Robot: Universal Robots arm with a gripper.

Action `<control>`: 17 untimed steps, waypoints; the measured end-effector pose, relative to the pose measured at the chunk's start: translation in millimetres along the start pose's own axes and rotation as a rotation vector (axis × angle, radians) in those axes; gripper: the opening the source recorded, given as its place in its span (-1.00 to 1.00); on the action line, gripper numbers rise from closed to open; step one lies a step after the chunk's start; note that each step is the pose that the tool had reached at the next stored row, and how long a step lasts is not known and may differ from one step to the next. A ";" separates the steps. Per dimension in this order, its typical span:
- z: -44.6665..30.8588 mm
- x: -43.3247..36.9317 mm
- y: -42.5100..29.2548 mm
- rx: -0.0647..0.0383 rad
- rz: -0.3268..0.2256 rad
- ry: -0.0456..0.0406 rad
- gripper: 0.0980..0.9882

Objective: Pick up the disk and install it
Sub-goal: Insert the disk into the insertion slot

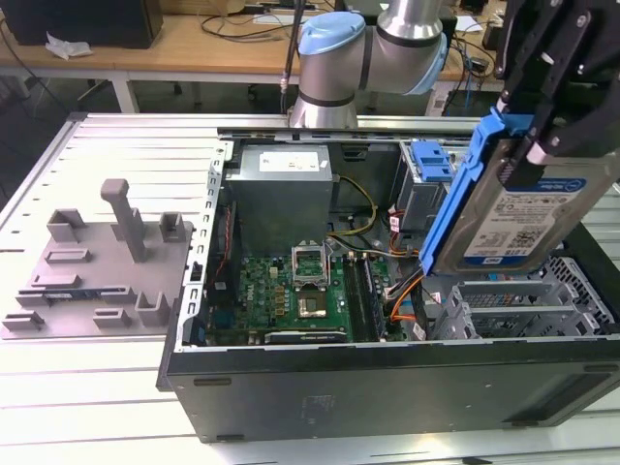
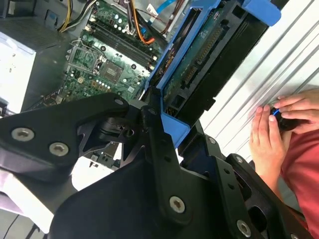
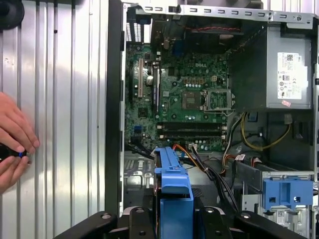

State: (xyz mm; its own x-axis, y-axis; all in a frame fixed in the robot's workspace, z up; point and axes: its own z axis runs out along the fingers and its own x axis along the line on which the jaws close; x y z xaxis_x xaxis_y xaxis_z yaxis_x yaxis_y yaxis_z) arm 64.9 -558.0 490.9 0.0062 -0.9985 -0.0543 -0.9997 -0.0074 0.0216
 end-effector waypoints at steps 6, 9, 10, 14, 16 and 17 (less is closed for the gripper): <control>0.3 5.7 -1.9 0.000 0.000 -0.0203 -0.39; 0.3 5.7 -1.9 0.000 0.000 -0.0204 -0.39; 0.3 5.7 -1.9 0.000 0.000 -0.0203 -0.39; 0.8 5.8 -2.2 0.006 -0.001 -0.0203 -0.39; 1.3 5.8 -2.4 0.008 0.001 -0.0202 -0.39; 1.5 5.8 -2.8 0.009 0.002 -0.0201 -0.39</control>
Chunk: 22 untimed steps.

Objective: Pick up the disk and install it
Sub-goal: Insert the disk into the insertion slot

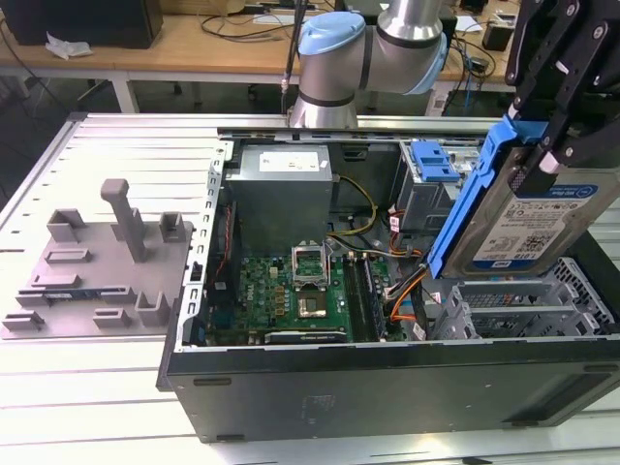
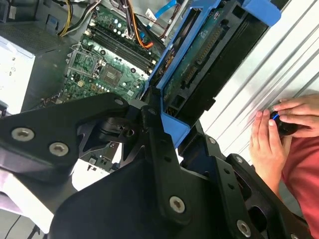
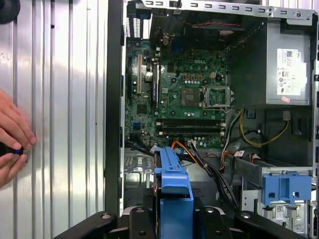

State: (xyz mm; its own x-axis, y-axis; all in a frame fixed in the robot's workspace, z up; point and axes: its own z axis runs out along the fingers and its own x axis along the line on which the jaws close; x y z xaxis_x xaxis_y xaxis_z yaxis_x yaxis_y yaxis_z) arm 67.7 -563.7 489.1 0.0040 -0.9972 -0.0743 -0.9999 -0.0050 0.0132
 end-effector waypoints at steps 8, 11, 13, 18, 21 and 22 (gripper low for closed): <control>0.9 -0.3 -21.4 0.006 0.020 0.0204 -0.39; 1.4 -1.3 -29.4 0.007 0.021 0.0234 -0.39; 1.7 -4.8 -36.8 0.008 0.021 0.0268 -0.39; 7.8 -12.1 -40.4 0.008 0.021 0.0382 -0.39; 9.8 -12.2 -41.2 0.008 0.022 0.0398 -0.39; 10.4 -12.2 -41.3 0.008 0.022 0.0402 -0.39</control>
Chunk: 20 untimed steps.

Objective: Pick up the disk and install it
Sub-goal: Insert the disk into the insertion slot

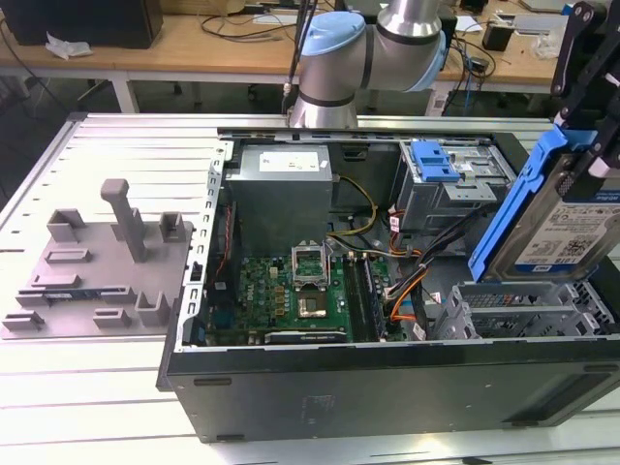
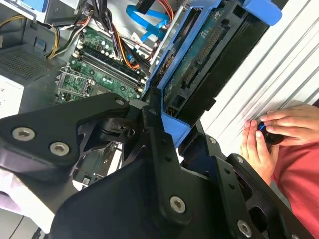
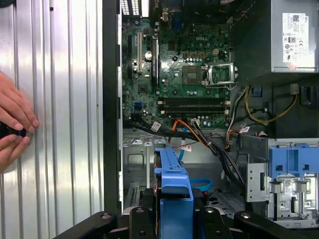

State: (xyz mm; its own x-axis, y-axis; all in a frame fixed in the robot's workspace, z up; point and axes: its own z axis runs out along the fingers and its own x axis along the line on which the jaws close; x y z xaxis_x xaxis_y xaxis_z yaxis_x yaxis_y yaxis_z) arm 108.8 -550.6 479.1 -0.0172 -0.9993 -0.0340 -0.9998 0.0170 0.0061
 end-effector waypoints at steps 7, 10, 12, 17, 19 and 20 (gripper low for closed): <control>2.1 0.0 -0.1 0.000 0.000 0.0048 -0.39; 2.6 0.0 -0.1 0.000 0.000 0.0047 -0.39; 3.1 0.1 -0.1 0.000 0.000 0.0048 -0.39; 5.3 0.1 -0.1 0.000 -0.002 0.0048 -0.39; 6.3 0.2 -0.1 0.000 -0.003 0.0049 -0.39; 6.7 0.2 -0.1 0.000 -0.004 0.0049 -0.39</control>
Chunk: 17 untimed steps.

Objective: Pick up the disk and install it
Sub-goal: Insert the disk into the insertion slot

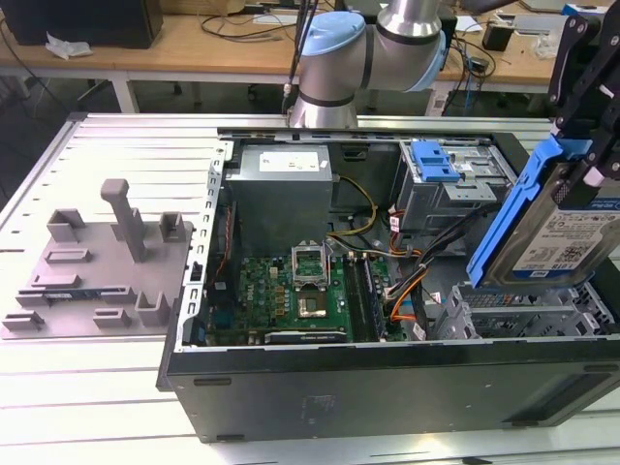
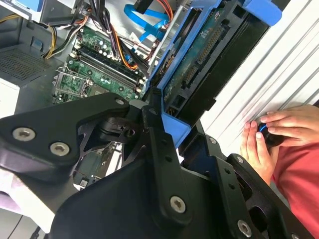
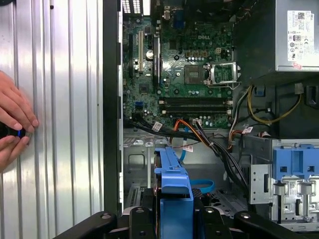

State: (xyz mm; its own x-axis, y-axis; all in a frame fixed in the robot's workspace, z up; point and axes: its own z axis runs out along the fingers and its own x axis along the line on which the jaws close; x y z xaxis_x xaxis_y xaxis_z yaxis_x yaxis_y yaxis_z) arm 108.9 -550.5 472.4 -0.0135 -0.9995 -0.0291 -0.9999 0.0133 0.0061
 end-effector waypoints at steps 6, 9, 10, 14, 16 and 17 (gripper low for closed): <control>4.4 0.1 0.0 0.000 -0.004 -0.0001 -0.39; 5.8 0.2 0.0 0.000 -0.005 0.0000 -0.39; 6.2 0.2 -0.1 0.000 -0.005 0.0001 -0.39; 8.8 0.3 -0.1 0.000 -0.008 0.0000 -0.39; 9.7 0.3 -0.1 0.000 -0.010 0.0000 -0.39; 10.3 0.3 -0.1 0.000 -0.010 0.0000 -0.39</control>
State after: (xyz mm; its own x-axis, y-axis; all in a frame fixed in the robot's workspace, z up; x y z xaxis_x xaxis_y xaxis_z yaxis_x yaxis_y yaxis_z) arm 108.9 -550.5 462.1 -0.0031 -0.9996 -0.0292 -1.0000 0.0029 0.0060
